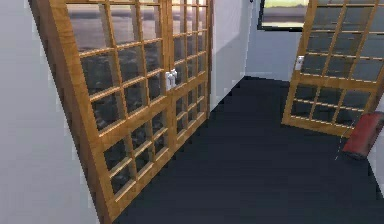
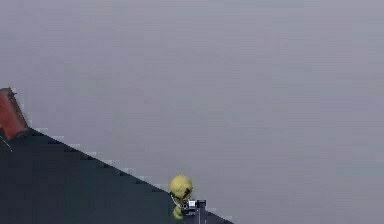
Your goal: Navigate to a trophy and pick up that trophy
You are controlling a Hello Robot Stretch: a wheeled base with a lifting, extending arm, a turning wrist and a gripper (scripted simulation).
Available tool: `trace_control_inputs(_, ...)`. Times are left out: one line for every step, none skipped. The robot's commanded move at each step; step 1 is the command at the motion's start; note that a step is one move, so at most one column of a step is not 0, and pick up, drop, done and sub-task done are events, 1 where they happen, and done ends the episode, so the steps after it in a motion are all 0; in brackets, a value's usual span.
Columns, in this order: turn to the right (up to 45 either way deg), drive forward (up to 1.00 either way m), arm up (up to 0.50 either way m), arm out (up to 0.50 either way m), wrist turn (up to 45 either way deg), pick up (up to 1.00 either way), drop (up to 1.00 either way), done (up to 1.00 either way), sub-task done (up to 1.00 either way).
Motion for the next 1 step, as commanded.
trace_control_inputs(0.0,0.00,0.00,0.00,0.0,1.00,0.00,0.00,0.00)
